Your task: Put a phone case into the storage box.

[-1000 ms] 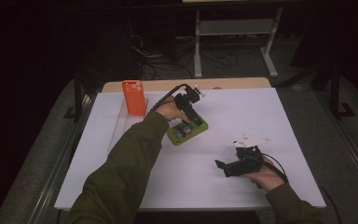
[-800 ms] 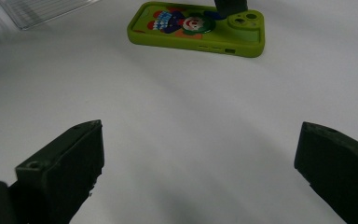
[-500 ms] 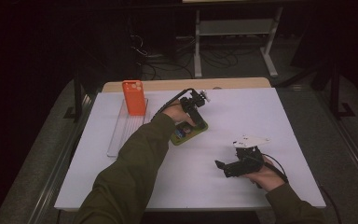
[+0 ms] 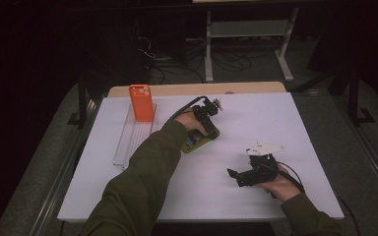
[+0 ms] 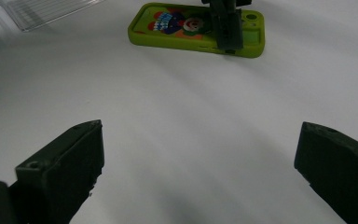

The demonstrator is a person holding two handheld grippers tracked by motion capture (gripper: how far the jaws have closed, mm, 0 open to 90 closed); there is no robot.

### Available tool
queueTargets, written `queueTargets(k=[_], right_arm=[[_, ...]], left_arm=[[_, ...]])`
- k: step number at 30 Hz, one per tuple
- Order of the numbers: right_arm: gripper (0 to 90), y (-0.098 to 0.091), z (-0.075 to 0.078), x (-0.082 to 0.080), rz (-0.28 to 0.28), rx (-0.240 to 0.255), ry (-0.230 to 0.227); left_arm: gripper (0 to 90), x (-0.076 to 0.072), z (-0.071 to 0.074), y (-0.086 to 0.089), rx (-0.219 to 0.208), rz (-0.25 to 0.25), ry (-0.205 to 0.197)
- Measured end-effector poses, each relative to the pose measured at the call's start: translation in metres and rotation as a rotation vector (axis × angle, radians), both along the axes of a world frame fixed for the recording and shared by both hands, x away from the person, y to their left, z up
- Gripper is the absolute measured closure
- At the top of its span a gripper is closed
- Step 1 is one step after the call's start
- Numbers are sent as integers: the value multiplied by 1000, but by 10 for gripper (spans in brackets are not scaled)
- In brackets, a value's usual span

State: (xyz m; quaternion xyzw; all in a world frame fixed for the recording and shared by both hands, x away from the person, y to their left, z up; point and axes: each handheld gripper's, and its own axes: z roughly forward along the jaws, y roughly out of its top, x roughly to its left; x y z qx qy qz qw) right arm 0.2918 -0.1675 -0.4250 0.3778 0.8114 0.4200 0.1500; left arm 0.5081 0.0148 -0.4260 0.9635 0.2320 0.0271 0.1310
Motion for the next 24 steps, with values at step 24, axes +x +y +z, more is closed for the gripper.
queueTargets(k=[24], right_arm=[[10,0,-1,0,1,-3,5]], left_arm=[[106,0,-1,1,41,9,31]])
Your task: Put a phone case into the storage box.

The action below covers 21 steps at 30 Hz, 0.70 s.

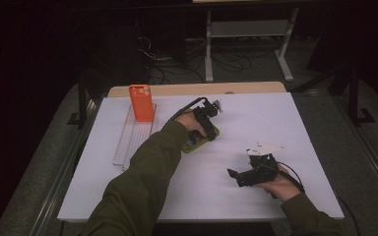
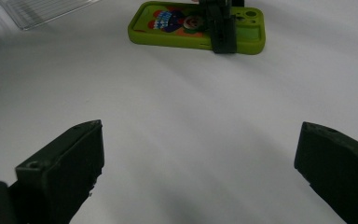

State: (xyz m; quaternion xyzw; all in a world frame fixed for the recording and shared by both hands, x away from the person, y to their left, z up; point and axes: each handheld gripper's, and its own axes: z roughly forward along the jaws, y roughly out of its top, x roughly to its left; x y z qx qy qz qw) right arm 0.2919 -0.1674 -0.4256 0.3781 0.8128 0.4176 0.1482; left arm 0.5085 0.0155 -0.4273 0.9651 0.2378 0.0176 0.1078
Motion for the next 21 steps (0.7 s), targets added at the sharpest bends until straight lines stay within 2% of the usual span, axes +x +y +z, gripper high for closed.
queueTargets(k=[10,14,21], right_arm=[[10,1,-1,0,-1,9,-1],[10,0,0,0,2,-2,-3],[10,0,0,0,3,-3,-5]], left_arm=[[155,0,1,0,-2,14,3],[161,0,1,0,3,11,3],[163,0,4,1,-11,10,6]])
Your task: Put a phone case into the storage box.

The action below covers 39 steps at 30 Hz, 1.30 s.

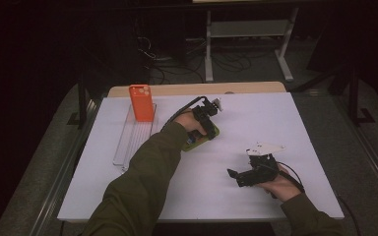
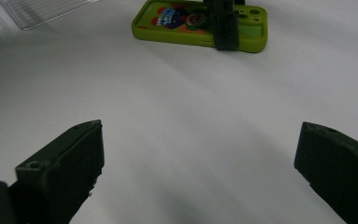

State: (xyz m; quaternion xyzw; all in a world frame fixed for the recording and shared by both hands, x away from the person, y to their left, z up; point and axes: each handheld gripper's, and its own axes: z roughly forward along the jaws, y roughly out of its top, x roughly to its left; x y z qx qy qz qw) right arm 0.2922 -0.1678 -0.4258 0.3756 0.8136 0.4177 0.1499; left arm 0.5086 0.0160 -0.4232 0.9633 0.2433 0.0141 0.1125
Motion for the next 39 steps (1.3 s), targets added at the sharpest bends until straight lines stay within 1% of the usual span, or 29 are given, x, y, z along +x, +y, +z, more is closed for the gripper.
queueTargets(k=[1,2,3,4,6,8,10,12,16,19,22,24,25,27,28,29,33,34,35,36,39], right_arm=[[10,0,0,0,-2,1,0],[10,0,0,0,-3,0,4],[10,0,0,0,-2,-1,-2],[10,0,0,0,-3,-1,0],[10,0,0,0,-5,0,2],[10,0,0,-1,-9,2,6],[10,0,0,-1,-10,3,6],[10,0,0,-1,-11,3,6],[10,0,0,-1,-11,2,8],[10,0,0,0,-11,2,9],[10,0,-1,0,-11,1,9],[10,0,-1,0,-11,0,15],[10,0,-1,0,-8,-3,5],[10,0,-1,0,-7,-6,3],[10,0,-1,0,-10,-3,6],[10,0,-1,0,-10,-6,7],[10,0,-1,0,-12,-6,13],[10,0,-1,0,-10,-10,6],[10,0,-1,0,-9,-10,6],[10,0,-2,1,-12,-7,6],[10,0,-1,0,-13,-7,10]], left_arm=[[164,0,1,0,-5,5,-2],[163,-1,2,0,-6,2,-4],[164,-1,4,1,-9,-3,-9],[164,-1,5,1,-20,4,-10],[164,-2,9,2,-31,-5,-12],[164,-3,13,3,-54,1,-20],[163,-3,18,5,-61,-12,-24],[164,-6,22,6,-94,4,-30],[163,-9,34,10,-124,0,-43],[163,-12,43,13,-156,3,-59],[163,-15,51,18,-204,14,-73],[163,-17,57,22,-225,17,-76],[163,-18,59,24,-236,16,-80],[163,-20,64,28,-253,20,-92],[162,-22,66,31,-267,25,-99],[162,-24,68,32,-290,36,-106],[162,-27,76,42,-310,29,-130],[162,-28,78,44,-321,32,-134],[162,-28,79,47,-321,25,-139],[162,-30,80,49,-333,33,-143],[162,-32,84,56,-350,36,-161]])
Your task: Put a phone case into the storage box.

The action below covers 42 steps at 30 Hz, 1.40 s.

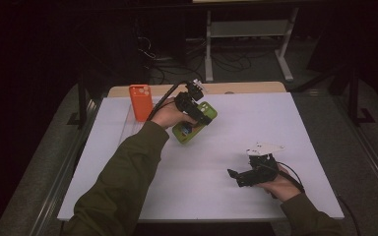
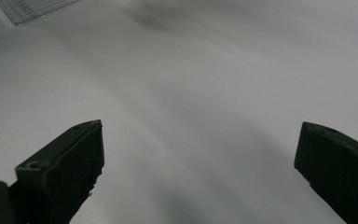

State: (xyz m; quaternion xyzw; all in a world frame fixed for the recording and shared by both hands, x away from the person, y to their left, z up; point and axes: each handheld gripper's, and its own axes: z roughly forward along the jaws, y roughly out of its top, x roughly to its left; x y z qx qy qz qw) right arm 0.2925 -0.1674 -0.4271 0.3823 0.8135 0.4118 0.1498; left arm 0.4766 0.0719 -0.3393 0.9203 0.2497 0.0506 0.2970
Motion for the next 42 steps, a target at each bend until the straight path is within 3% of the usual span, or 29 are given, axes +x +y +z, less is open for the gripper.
queueTargets(k=[6,7,8,12,14,22,42], right_arm=[[10,1,-1,0,-1,6,-1],[10,1,-1,0,-1,0,-2],[10,1,-1,0,-1,-1,1],[10,1,-1,0,-3,4,8],[10,1,-1,0,-2,3,8],[10,1,-1,1,3,-5,4],[10,1,-1,1,1,-7,-3]], left_arm=[[162,-6,6,11,-62,30,-26],[162,-6,8,15,-52,20,-31],[162,-8,9,16,-78,39,-39],[162,-10,16,25,-102,53,-69],[162,-13,18,27,-137,81,-79],[162,-18,30,45,-155,121,-152],[161,-30,48,89,-269,340,-293]])
